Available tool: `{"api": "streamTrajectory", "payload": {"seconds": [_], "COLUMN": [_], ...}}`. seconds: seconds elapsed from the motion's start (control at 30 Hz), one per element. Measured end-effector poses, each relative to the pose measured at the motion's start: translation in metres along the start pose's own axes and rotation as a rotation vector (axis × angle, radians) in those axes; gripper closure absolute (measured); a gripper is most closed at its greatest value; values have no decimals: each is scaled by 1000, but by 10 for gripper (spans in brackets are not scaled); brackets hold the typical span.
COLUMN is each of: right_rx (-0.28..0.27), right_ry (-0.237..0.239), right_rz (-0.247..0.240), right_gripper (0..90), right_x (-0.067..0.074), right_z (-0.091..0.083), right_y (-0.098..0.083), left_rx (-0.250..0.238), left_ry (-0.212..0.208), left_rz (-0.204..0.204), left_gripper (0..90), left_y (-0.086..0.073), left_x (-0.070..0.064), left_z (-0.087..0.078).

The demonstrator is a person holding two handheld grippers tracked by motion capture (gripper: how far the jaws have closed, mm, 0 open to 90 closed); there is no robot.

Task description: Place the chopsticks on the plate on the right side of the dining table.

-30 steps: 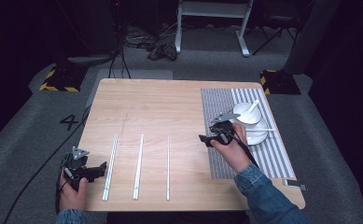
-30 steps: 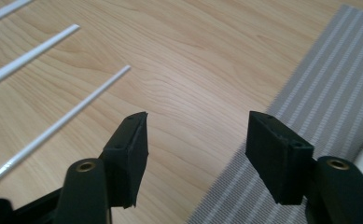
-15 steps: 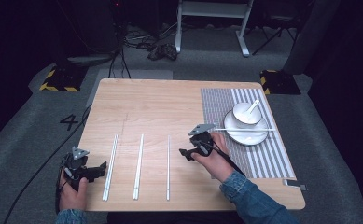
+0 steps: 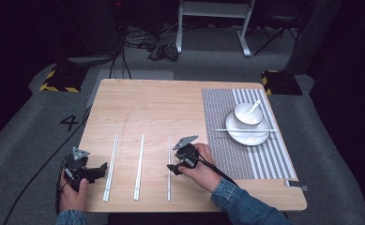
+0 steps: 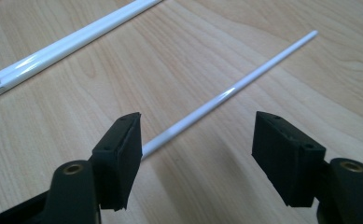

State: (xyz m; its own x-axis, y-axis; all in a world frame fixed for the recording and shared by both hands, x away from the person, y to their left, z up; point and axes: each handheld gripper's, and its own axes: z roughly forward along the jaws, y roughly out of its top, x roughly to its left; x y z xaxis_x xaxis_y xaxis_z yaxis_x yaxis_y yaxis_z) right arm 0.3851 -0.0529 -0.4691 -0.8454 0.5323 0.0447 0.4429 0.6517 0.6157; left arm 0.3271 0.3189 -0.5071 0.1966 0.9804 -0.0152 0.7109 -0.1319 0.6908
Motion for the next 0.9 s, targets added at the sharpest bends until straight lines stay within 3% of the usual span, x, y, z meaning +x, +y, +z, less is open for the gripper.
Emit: {"api": "streamTrajectory", "payload": {"seconds": [0.27, 0.47, 0.6, 0.7, 0.9], "right_rx": [38, 44, 42, 39, 43], "right_ry": [36, 15, -16, -15, -20], "right_rz": [-14, -29, -68, -64, -61], "right_gripper": [337, 371, 413, 423, 565], "right_x": [13, 14, 15, 15, 10], "right_z": [15, 16, 16, 16, 12], "right_y": [-3, -3, -5, -6, -7], "left_rx": [0, 0, 0, 0, 0], "left_ry": [0, 0, 0, 0, 0], "left_rz": [0, 0, 0, 0, 0], "left_gripper": [0, 0, 0, 0, 0], "left_y": [0, 0, 0, 0, 0], "left_x": [0, 0, 0, 0, 0], "left_z": [0, 0, 0, 0, 0]}}
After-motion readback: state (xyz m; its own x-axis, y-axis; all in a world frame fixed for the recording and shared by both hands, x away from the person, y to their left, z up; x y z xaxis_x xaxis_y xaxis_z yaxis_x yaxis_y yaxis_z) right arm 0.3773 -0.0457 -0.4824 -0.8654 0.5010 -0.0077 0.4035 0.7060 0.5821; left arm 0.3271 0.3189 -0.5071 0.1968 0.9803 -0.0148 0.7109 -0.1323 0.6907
